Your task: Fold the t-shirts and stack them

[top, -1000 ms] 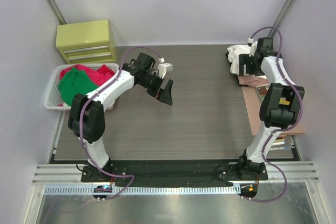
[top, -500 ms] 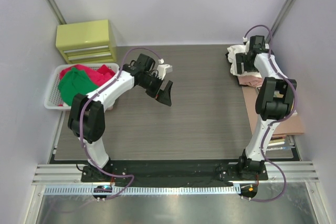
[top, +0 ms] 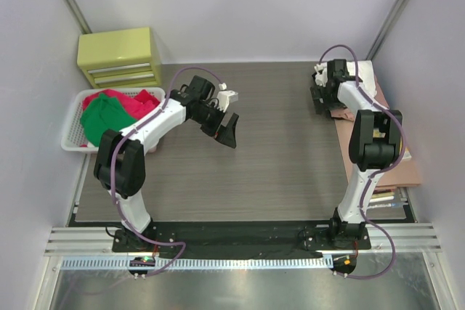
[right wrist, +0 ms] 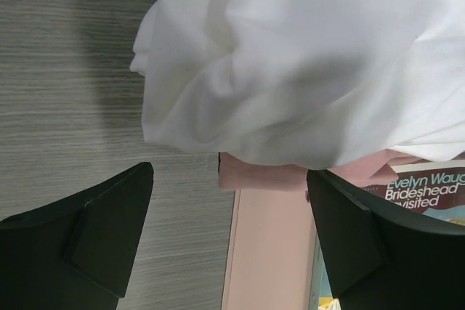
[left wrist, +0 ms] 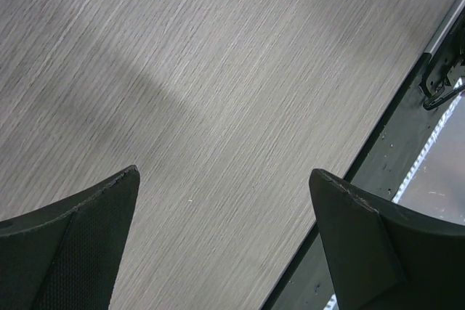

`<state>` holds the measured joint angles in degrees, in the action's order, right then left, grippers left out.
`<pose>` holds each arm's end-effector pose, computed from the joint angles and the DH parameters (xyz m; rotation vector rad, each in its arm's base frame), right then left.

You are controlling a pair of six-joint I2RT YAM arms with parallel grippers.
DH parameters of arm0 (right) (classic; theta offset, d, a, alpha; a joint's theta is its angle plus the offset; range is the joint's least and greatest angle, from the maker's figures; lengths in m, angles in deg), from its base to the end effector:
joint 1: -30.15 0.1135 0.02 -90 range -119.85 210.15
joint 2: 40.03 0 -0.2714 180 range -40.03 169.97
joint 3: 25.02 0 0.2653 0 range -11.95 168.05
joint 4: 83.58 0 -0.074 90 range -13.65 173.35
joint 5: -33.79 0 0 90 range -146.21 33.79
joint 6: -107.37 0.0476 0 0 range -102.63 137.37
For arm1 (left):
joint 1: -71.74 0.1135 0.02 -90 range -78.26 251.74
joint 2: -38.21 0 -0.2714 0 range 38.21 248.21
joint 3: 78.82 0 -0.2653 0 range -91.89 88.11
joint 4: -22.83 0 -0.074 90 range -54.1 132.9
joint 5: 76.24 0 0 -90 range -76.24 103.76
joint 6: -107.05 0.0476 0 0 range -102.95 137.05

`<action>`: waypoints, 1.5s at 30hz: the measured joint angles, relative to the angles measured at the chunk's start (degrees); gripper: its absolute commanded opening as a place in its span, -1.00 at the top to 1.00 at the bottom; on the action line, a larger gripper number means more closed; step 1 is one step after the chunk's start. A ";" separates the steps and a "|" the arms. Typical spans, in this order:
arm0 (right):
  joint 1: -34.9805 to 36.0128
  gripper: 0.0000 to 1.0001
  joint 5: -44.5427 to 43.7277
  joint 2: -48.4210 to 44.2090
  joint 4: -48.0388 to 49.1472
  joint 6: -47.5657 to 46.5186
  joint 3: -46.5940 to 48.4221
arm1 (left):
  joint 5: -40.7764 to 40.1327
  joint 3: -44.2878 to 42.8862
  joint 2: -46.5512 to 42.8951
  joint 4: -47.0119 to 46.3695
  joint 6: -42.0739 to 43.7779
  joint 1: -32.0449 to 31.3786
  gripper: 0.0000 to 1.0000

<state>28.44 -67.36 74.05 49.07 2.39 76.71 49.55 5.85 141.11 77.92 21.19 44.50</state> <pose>0.4503 -0.0227 0.2003 -0.2343 2.6146 -0.3565 0.3387 -0.2057 0.2431 0.9139 2.4865 -0.9641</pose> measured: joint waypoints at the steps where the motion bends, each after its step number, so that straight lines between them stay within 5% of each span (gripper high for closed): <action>1: 0.00 -0.85 -0.48 0.00 0.22 -0.13 0.02 | 0.02 0.00 0.00 0.02 0.00 0.00 -0.99; 8: -0.13 -0.72 -3.58 4.42 1.03 0.11 6.69 | -0.17 1.57 -0.74 -0.28 0.48 0.00 -1.00; 11: -0.15 -0.40 -4.52 6.97 1.44 0.59 9.97 | -0.33 2.86 -1.55 -0.42 0.70 0.00 -1.00; 12: -0.15 0.02 -4.81 7.56 1.55 0.70 10.56 | -0.42 2.99 -1.68 -0.44 0.76 0.00 -1.00; 14: -0.15 0.42 -5.88 8.72 1.55 0.83 11.65 | -0.57 3.02 -1.75 -0.59 0.81 0.00 -0.99; 15: -0.15 0.84 -6.43 9.16 1.64 1.40 11.98 | -0.66 3.02 -1.77 -0.68 0.81 0.00 -1.00; 16: -0.15 0.98 -6.84 9.44 1.77 1.51 12.07 | -0.63 3.02 -1.79 -0.68 0.79 0.00 -1.00; 21: -0.02 0.98 -8.55 9.60 2.40 1.68 11.91 | -0.63 3.02 -1.81 -0.87 0.81 0.00 -0.99; 23: 0.13 0.97 -9.03 9.57 2.93 1.49 11.39 | -0.63 3.02 -1.81 -1.01 0.79 0.00 -0.99; 24: 0.22 0.79 -9.27 9.40 3.37 1.31 10.95 | -0.63 3.02 -1.81 -1.03 0.81 0.00 -1.00; 26: 0.35 0.31 -9.49 8.72 4.28 0.46 9.88 | -0.61 3.02 -1.81 -1.03 0.81 0.00 -1.00; 27: 0.37 -0.20 -9.51 8.59 4.37 0.33 9.75 | -0.61 3.02 -1.81 -1.05 0.79 0.00 -0.99; 30: 0.37 -0.73 -9.60 7.30 4.57 -0.87 9.03 | -0.59 3.02 -1.79 -1.03 0.79 0.00 -1.00; 39: 0.37 -0.90 -7.02 3.80 4.70 -0.92 5.14 | -0.74 3.02 -1.79 -1.03 0.85 0.00 -1.00; 45: 0.35 -1.00 1.66 -12.90 9.14 3.19 -11.61 | -1.33 3.02 -1.79 -1.07 0.94 0.00 -1.00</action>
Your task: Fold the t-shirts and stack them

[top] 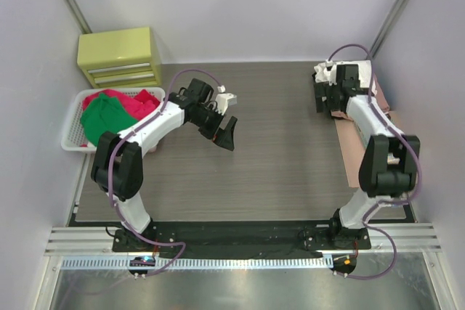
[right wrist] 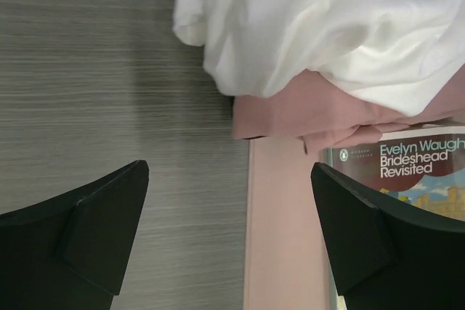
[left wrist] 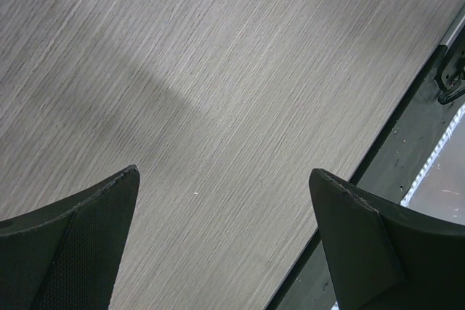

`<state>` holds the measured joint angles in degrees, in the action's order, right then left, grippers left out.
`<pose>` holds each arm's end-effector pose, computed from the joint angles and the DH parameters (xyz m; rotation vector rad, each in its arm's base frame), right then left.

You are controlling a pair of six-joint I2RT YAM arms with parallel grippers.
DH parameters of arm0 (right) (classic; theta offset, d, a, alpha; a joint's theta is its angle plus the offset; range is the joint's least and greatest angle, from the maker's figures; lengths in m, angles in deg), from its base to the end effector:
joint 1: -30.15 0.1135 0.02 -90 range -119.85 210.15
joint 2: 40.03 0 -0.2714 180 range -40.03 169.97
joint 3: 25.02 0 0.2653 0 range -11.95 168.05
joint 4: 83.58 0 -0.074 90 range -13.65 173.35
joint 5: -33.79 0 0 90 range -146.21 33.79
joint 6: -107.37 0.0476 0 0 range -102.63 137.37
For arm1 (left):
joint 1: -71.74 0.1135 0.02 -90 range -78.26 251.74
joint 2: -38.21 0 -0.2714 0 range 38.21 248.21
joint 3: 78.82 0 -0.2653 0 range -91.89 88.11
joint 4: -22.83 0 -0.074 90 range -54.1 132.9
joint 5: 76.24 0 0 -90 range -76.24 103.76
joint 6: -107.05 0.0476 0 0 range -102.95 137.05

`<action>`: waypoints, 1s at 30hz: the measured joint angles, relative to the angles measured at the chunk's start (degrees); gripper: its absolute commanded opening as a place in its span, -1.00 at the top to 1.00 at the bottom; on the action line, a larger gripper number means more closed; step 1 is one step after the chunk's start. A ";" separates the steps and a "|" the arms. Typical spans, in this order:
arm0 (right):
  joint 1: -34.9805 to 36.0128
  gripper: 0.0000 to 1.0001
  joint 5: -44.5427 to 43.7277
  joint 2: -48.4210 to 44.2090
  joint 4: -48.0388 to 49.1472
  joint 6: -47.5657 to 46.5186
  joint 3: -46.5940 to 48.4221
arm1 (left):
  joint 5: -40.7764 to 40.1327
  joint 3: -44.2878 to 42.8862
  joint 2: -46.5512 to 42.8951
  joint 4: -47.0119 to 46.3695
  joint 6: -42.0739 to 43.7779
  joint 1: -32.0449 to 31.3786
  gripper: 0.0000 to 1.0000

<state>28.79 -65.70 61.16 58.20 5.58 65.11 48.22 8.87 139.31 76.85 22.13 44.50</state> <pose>0.4116 -0.0176 0.2372 -0.1468 2.4338 -0.3045 0.3310 -0.2007 0.2385 0.9267 2.4853 -0.9279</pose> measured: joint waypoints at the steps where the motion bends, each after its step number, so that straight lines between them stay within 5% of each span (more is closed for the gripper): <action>1: 0.00 -0.99 2.21 -4.17 0.94 0.96 -2.71 | -0.07 0.00 0.00 0.02 0.04 0.00 -1.00; 6: 0.02 -1.00 8.57 -22.82 10.97 4.81 -13.38 | -0.50 0.00 0.00 0.00 0.15 0.02 -0.99; 11: 0.11 -0.99 -2.51 -36.87 29.07 7.41 -30.27 | -0.85 0.00 -0.02 -0.04 0.17 0.26 -0.99; 23: 0.20 -1.00 -29.49 -26.32 44.57 9.09 -34.93 | -1.01 1.14 -1.11 -0.42 0.20 1.11 -1.00; 30: -0.07 -0.99 -24.00 -23.32 50.97 5.40 -35.74 | -1.01 1.20 -1.42 -0.55 0.20 1.51 -1.00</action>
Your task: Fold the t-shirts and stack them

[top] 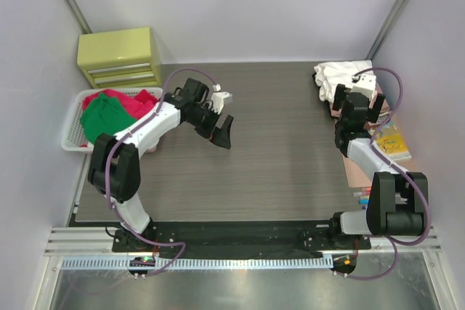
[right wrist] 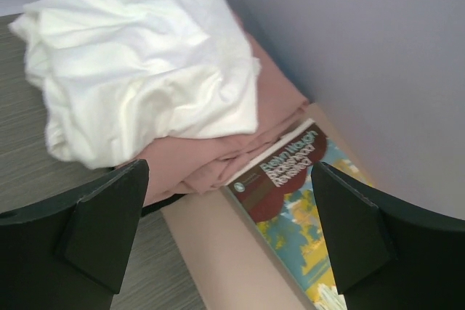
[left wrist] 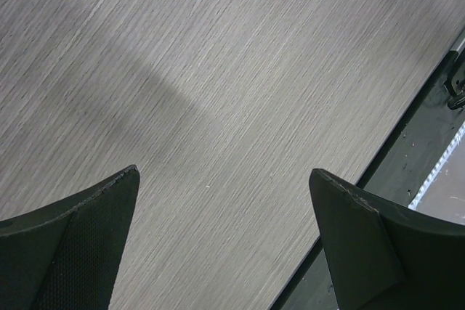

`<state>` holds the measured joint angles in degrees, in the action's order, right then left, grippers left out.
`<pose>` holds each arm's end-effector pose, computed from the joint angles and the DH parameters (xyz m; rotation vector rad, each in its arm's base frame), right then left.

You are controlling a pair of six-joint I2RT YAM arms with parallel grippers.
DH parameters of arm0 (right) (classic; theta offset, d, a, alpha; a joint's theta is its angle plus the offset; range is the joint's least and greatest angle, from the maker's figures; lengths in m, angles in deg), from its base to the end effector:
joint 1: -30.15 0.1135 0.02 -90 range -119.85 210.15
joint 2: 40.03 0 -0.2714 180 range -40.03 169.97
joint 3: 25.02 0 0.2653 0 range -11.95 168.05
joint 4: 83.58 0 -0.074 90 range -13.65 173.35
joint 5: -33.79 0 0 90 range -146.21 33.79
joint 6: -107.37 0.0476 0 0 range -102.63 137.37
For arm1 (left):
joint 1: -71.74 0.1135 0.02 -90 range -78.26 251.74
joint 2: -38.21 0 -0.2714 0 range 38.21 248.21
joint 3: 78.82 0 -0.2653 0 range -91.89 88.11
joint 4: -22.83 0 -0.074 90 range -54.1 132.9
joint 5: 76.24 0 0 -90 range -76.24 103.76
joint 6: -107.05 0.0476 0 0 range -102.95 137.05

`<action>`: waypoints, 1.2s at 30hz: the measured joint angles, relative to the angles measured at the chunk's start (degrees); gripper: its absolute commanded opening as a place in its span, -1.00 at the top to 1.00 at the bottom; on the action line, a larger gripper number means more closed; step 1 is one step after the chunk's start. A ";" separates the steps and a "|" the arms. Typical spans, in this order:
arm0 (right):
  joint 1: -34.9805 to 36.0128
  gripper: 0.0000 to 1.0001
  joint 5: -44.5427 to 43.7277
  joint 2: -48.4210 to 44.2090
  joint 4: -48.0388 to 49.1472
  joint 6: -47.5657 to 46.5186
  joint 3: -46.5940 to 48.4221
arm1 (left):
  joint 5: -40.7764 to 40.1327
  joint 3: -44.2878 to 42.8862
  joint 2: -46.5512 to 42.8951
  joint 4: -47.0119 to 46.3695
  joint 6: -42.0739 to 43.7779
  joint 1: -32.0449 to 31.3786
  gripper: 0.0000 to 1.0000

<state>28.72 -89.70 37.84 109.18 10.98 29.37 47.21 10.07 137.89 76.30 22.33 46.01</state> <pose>0.3173 -0.0342 0.2520 0.3525 1.7303 -0.6111 0.3321 -0.1892 0.2411 0.8922 2.4805 -0.8936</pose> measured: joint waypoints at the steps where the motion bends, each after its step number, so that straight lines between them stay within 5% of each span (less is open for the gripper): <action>1: -0.31 -1.00 3.13 -0.15 -1.22 0.20 0.37 | 0.00 0.00 0.00 0.00 0.00 0.00 -1.00; 10: -3.34 -0.99 31.52 4.26 -16.31 3.74 17.46 | 0.00 0.24 -0.09 -0.11 0.70 0.33 -0.99; 23: -3.89 -1.00 16.65 25.38 -38.58 5.25 41.86 | 0.07 0.37 -0.15 -0.17 0.96 0.74 -1.00; 36: -5.35 -1.00 24.65 37.94 -47.95 14.38 49.00 | 0.39 0.24 -0.07 0.11 1.01 0.74 -0.99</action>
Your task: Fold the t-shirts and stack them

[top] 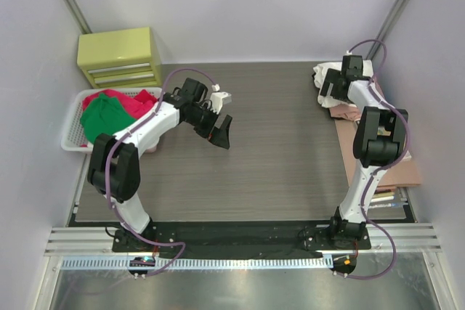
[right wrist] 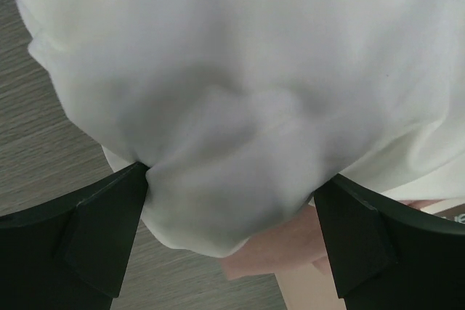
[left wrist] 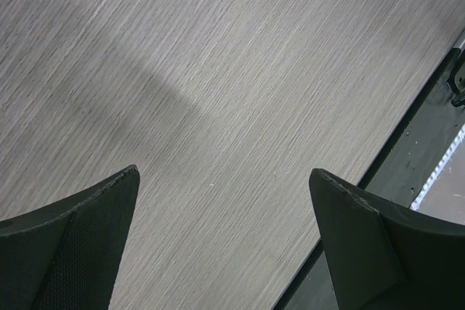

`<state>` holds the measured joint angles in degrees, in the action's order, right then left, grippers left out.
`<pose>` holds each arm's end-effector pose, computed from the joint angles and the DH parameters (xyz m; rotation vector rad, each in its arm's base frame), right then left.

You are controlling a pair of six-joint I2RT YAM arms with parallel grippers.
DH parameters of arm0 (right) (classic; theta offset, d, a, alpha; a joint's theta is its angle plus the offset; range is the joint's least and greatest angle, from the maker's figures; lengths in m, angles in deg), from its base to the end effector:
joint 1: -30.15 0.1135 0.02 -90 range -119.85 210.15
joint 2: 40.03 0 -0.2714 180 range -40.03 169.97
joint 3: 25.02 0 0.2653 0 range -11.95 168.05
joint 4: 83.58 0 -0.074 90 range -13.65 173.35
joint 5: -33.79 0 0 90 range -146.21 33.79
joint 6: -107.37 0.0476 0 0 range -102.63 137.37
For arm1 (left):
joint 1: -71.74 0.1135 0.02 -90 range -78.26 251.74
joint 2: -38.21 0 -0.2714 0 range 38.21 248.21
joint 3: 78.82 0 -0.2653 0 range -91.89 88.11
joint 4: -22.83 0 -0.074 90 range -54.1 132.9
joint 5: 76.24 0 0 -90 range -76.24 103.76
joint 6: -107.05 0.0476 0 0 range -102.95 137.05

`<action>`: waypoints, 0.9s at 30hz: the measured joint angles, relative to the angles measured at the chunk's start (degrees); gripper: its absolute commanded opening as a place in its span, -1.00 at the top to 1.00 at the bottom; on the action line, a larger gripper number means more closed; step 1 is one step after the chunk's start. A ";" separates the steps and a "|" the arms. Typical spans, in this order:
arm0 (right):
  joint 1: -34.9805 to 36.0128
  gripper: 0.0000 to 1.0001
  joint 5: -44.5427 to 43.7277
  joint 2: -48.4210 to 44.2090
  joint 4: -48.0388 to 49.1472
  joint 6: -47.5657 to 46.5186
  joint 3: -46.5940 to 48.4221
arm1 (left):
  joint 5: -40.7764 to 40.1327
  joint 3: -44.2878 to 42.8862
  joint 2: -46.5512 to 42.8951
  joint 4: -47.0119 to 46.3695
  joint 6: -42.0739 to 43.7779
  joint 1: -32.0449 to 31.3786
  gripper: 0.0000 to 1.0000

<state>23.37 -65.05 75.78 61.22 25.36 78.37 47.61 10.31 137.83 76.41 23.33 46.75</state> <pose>0.4746 -0.0638 0.2114 0.3790 2.3661 -0.1753 0.3335 -0.1847 0.2402 0.8970 2.4751 -0.8933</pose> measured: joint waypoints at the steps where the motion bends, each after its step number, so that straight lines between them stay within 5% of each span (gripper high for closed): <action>1: -0.11 -0.99 0.31 1.25 -0.39 0.24 0.55 | 0.04 -0.11 0.09 0.09 0.00 0.00 -1.00; 16: -0.24 -1.00 1.57 -1.11 5.70 -2.62 -5.57 | 0.00 -0.87 2.45 0.66 0.22 0.00 -1.00; 27: -0.57 -1.00 0.87 -23.04 7.69 -5.53 -11.69 | -1.46 -1.01 2.67 0.70 0.17 0.00 -1.00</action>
<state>22.80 -64.17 52.74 68.91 19.83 66.68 46.14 9.31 140.49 77.11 23.51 46.75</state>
